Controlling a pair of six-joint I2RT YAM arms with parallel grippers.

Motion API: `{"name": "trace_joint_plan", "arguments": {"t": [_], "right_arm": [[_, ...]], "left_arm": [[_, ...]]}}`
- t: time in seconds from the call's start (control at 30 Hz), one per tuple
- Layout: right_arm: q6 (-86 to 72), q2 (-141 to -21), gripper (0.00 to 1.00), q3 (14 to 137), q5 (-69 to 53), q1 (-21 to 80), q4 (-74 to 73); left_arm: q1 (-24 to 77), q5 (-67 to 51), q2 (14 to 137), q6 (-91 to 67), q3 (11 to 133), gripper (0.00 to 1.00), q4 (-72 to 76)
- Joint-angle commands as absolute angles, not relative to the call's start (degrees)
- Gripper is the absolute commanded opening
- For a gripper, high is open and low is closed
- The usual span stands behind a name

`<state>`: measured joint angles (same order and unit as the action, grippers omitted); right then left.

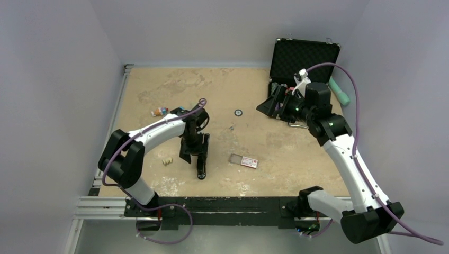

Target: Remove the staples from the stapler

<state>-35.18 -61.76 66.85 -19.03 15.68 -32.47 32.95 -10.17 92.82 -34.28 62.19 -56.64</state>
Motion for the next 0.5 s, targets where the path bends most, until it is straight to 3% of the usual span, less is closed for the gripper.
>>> {"name": "trace_joint_plan", "arguments": {"t": [0.0, 0.27, 0.47], "right_arm": [[-35.39, -59.33, 0.97, 65.69, -19.98, 15.53, -31.73], [-34.64, -57.09, 0.97, 64.98, -19.84, 15.52, -33.39], [-33.84, -56.47, 0.97, 65.15, -20.74, 15.50, -34.06]], "left_arm": [[36.15, -7.26, 93.90, -40.28, 65.39, 0.68, -58.89], [39.22, -6.16, 94.41, -45.44, 62.50, 0.65, -59.95], [40.30, -5.44, 93.31, -48.01, 60.32, 0.56, -59.24]]}}
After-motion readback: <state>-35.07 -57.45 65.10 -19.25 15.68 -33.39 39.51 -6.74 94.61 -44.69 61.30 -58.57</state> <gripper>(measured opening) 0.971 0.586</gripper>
